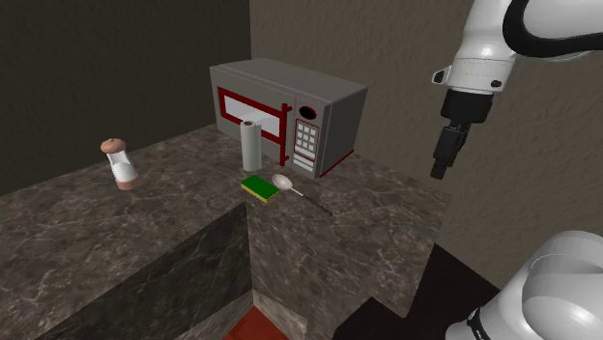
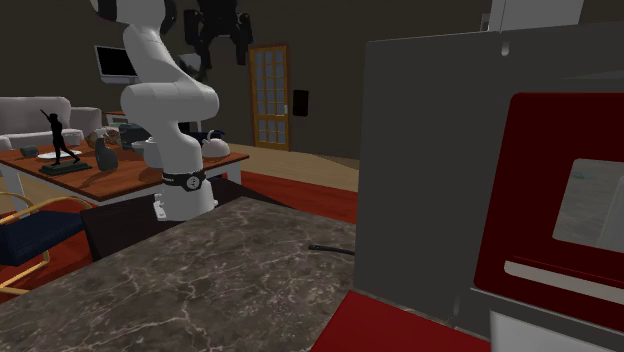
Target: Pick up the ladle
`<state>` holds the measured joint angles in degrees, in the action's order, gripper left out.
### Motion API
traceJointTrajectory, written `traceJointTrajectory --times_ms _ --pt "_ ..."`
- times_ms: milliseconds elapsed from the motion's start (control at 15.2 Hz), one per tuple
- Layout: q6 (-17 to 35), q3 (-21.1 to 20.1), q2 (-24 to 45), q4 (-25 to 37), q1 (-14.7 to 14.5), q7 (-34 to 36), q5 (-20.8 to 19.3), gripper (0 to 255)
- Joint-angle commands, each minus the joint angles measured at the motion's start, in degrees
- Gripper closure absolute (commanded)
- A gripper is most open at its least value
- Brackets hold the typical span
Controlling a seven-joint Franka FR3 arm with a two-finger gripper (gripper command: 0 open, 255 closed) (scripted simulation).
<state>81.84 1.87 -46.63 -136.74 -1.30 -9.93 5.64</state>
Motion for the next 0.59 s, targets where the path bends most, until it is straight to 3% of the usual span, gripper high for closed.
traceJointTrajectory --times_ms 0,528 --pt "0.00 0.00 0.00 0.00 0.00 0.00 0.00 0" --pt "17.13 -2.95 11.73 -2.87 -0.70 0.38 -0.58 0"
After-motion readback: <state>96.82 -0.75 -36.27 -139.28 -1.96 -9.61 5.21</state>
